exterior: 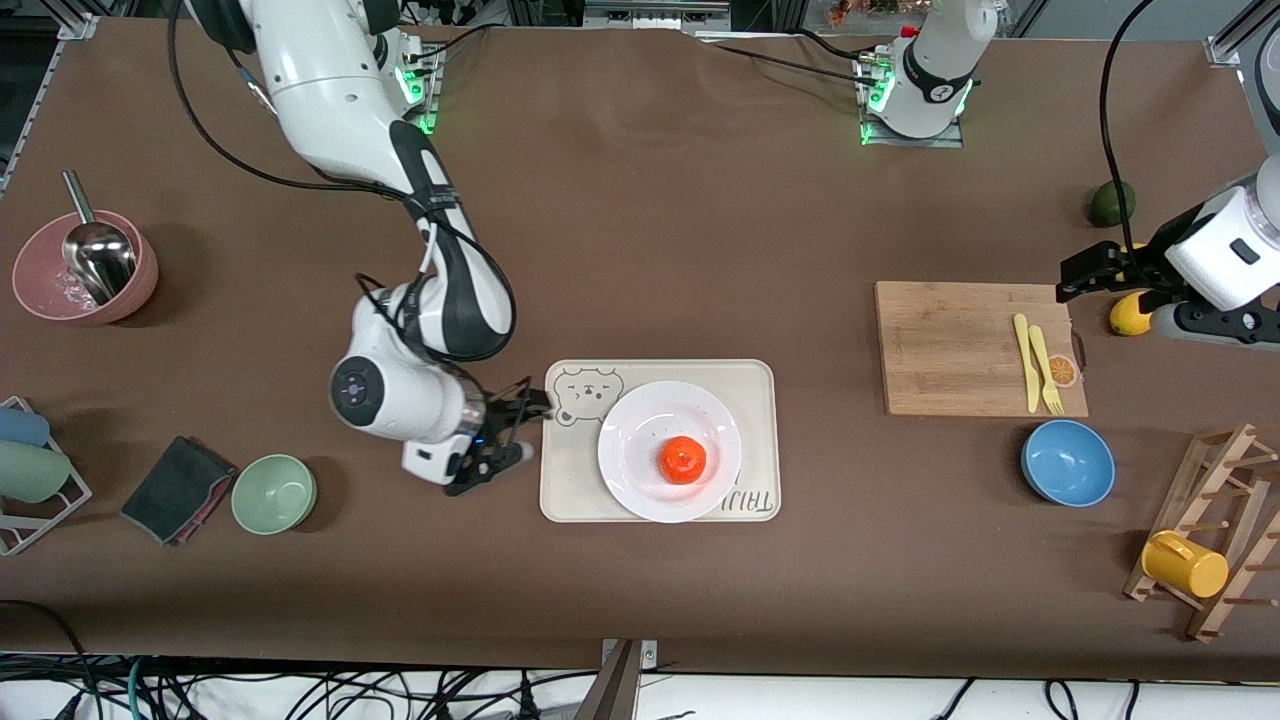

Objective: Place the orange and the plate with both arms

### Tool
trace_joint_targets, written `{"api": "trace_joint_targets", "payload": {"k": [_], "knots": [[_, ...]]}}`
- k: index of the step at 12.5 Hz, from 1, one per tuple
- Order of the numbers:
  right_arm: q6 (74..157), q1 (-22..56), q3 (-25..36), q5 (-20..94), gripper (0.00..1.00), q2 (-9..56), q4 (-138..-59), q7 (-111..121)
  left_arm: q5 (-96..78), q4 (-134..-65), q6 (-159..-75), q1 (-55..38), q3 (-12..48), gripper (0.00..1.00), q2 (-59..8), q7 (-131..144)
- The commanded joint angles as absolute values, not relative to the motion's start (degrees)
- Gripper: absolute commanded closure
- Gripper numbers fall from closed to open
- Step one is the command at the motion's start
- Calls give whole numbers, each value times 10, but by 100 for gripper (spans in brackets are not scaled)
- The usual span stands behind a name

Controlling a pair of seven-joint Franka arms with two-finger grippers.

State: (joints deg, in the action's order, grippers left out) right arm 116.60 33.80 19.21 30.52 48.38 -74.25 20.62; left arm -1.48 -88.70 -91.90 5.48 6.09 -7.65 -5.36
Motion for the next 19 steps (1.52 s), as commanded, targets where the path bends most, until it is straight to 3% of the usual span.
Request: {"api": "trace_joint_targets", "payload": {"k": [1, 4, 7, 9, 12, 15, 17, 19], "knots": [[1078, 340, 247, 227, 0, 437, -748, 201, -21, -888, -911, 55, 62, 0, -67, -71], [1006, 348, 295, 108, 0, 386, -747, 200, -21, -882, -907, 57, 62, 0, -67, -70], [894, 360, 341, 98, 0, 309, -748, 185, -22, -883, -904, 59, 64, 0, -64, -69], [881, 351, 347, 96, 0, 224, -797, 186, -22, -883, -904, 59, 64, 0, -64, -67], [889, 234, 244, 85, 0, 115, -904, 185, -22, -882, -903, 59, 66, 0, -63, -64], [892, 35, 20, 5, 0, 42, -962, 92, -22, -883, -902, 59, 66, 0, -63, -64], [923, -41, -11, 10, 0, -11, -1014, 82, -22, -883, -902, 59, 66, 0, -61, -64], [1004, -54, -11, 9, 0, -54, -1050, 83, -22, -883, -902, 59, 66, 0, -61, -64]]}}
